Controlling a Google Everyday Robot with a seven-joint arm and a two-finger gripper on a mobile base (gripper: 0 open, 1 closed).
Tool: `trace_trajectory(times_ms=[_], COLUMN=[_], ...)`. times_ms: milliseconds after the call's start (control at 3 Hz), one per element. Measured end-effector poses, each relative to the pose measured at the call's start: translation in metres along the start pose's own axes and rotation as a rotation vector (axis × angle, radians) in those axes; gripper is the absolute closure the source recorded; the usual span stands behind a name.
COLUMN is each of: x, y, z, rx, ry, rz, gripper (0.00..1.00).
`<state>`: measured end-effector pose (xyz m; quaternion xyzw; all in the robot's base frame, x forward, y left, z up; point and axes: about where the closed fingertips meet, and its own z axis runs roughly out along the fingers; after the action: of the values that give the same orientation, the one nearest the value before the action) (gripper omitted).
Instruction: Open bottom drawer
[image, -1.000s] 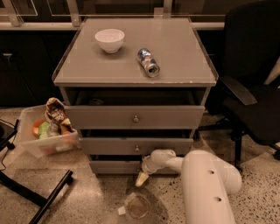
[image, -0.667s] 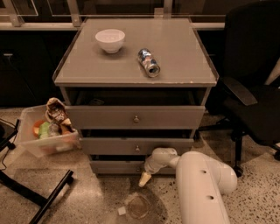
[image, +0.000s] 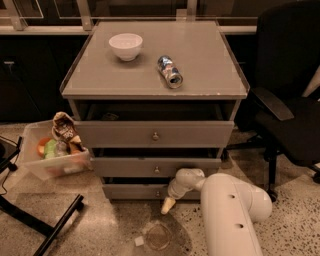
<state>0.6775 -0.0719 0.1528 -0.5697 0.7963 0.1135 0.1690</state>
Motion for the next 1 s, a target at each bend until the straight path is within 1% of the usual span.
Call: trace_trajectory(times_ms=[333,667,1000], x=[0.005,0.010,0.009], y=[0.008,0.018,0.019], z=[-0.006,-0.012,-0.016], rx=[-0.019,-0.035,-0.037], ry=[-0.004,-0.010,-0.011], rz=[-0.012,-0.034,-0.037], gripper=[0.19,0.42,0.65])
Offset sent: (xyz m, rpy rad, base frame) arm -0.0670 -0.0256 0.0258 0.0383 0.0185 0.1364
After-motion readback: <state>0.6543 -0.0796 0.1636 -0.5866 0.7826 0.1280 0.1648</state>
